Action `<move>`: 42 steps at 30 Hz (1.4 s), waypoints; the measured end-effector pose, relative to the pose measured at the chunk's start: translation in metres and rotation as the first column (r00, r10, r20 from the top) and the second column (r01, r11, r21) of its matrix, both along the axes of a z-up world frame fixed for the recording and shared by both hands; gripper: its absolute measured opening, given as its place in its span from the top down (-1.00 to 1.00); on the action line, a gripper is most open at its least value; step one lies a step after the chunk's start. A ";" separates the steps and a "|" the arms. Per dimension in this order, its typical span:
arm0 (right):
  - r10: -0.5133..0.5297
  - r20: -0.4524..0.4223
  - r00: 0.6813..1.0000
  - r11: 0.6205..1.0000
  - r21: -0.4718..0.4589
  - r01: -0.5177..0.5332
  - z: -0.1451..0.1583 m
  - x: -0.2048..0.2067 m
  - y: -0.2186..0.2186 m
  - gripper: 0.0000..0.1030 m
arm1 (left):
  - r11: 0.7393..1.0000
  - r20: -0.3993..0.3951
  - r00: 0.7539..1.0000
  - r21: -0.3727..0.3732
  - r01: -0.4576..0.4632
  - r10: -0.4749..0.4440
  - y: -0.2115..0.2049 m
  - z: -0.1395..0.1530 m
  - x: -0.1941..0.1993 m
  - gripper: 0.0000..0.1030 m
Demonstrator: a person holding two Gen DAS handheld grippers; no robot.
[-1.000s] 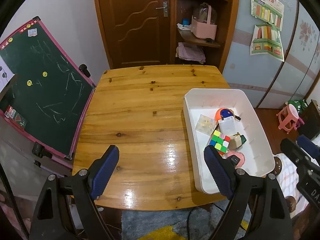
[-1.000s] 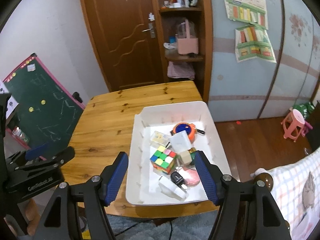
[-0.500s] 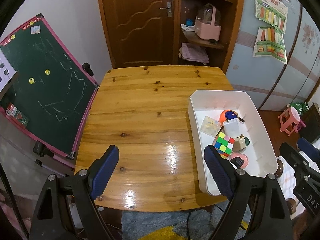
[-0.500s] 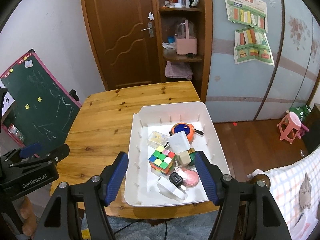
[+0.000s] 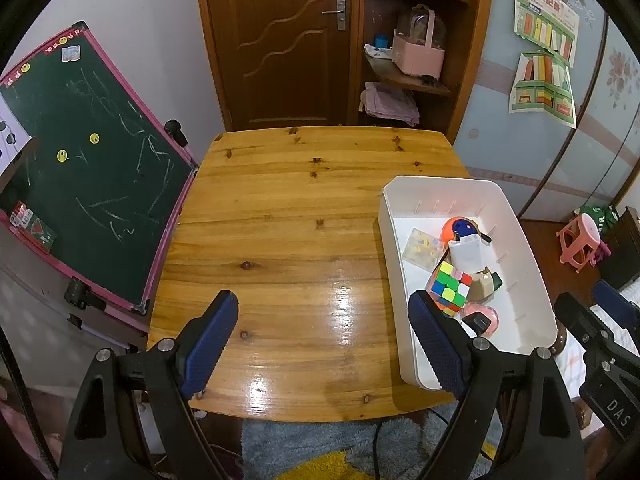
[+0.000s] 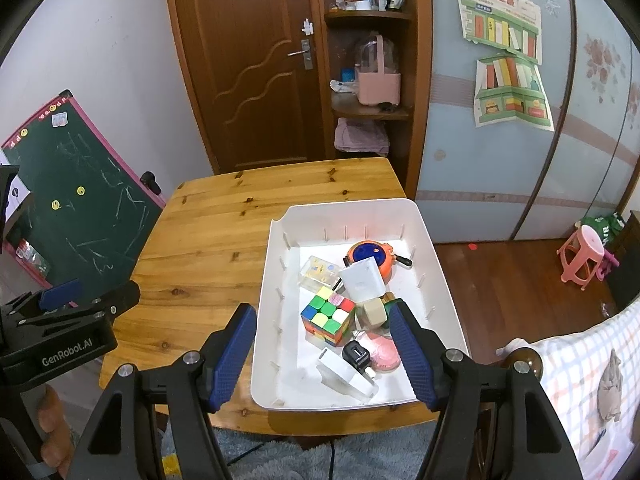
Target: Organize rigid objects
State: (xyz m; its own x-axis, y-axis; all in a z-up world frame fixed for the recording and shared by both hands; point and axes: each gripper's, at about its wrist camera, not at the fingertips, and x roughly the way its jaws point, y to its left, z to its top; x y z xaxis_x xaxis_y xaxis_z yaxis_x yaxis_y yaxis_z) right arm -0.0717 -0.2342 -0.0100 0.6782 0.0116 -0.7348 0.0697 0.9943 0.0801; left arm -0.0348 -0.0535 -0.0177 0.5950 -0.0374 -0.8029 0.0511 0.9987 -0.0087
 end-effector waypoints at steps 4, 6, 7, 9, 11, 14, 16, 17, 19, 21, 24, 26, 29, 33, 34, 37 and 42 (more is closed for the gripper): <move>-0.003 -0.006 1.000 1.000 0.003 0.003 -0.001 0.000 -0.001 -0.35 | 1.000 -0.008 1.000 -0.007 0.003 -0.003 0.002 -0.002 0.001 -0.73; -0.005 -0.010 1.000 1.000 0.007 0.005 -0.002 0.000 -0.001 -0.35 | 1.000 -0.008 1.000 -0.006 0.004 -0.004 0.002 -0.002 0.001 -0.73; -0.006 -0.011 1.000 1.000 0.008 0.006 -0.002 0.000 -0.001 -0.35 | 1.000 -0.007 1.000 -0.006 0.003 -0.003 0.002 -0.002 0.001 -0.73; -0.006 -0.010 1.000 1.000 0.008 0.006 -0.002 0.000 -0.001 -0.35 | 1.000 -0.006 1.000 -0.007 0.003 -0.003 0.002 -0.002 0.001 -0.73; -0.006 -0.010 1.000 1.000 0.008 0.006 -0.002 0.000 -0.001 -0.35 | 1.000 -0.007 1.000 -0.005 0.002 -0.002 0.001 -0.002 0.001 -0.73; -0.006 -0.013 1.000 1.000 0.008 0.006 -0.002 -0.001 -0.001 -0.35 | 1.000 -0.009 1.000 -0.007 0.001 -0.001 0.002 -0.003 0.001 -0.73; -0.007 -0.013 1.000 1.000 0.008 0.007 -0.002 0.000 -0.001 -0.35 | 1.000 -0.009 1.000 -0.007 0.002 -0.002 0.002 -0.003 0.001 -0.73; -0.007 -0.014 1.000 1.000 0.009 0.007 -0.002 0.000 -0.001 -0.35 | 1.000 -0.009 1.000 -0.008 0.002 -0.002 0.002 -0.003 0.001 -0.73; -0.008 -0.017 1.000 1.000 0.010 0.008 -0.003 0.000 -0.001 -0.35 | 1.000 -0.009 1.000 -0.006 0.003 -0.003 0.002 -0.003 0.001 -0.73; -0.009 -0.020 1.000 1.000 0.012 0.010 -0.003 0.000 -0.001 -0.35 | 1.000 -0.010 1.000 -0.006 0.003 -0.003 0.002 -0.003 0.001 -0.73; -0.008 -0.026 1.000 1.000 0.013 0.009 -0.005 0.001 -0.001 -0.35 | 1.000 -0.015 1.000 -0.007 0.005 -0.005 0.004 -0.006 0.001 -0.73; -0.008 -0.028 1.000 1.000 0.013 0.009 -0.006 0.002 -0.001 -0.35 | 1.000 -0.013 1.000 -0.006 0.005 -0.005 0.004 -0.006 0.001 -0.73; -0.009 -0.029 1.000 1.000 0.012 0.010 -0.006 0.002 -0.001 -0.35 | 1.000 -0.013 1.000 -0.007 0.005 -0.005 0.004 -0.006 0.001 -0.73; -0.010 -0.034 0.999 1.000 0.012 0.011 -0.008 0.003 -0.001 -0.35 | 1.000 -0.018 1.000 -0.005 0.005 -0.005 0.004 -0.007 0.001 -0.73; -0.010 -0.036 0.999 1.000 0.013 0.011 -0.009 0.003 -0.001 -0.35 | 1.000 -0.019 1.000 -0.004 0.005 -0.005 0.005 -0.008 0.001 -0.73; -0.010 -0.039 0.999 1.000 0.014 0.011 -0.010 0.004 -0.001 -0.35 | 1.000 -0.020 1.000 -0.002 0.007 -0.007 0.005 -0.009 0.001 -0.73; -0.010 -0.039 0.999 1.000 0.014 0.011 -0.010 0.004 -0.001 -0.35 | 1.000 -0.023 1.000 0.000 0.007 -0.007 0.004 -0.010 0.001 -0.73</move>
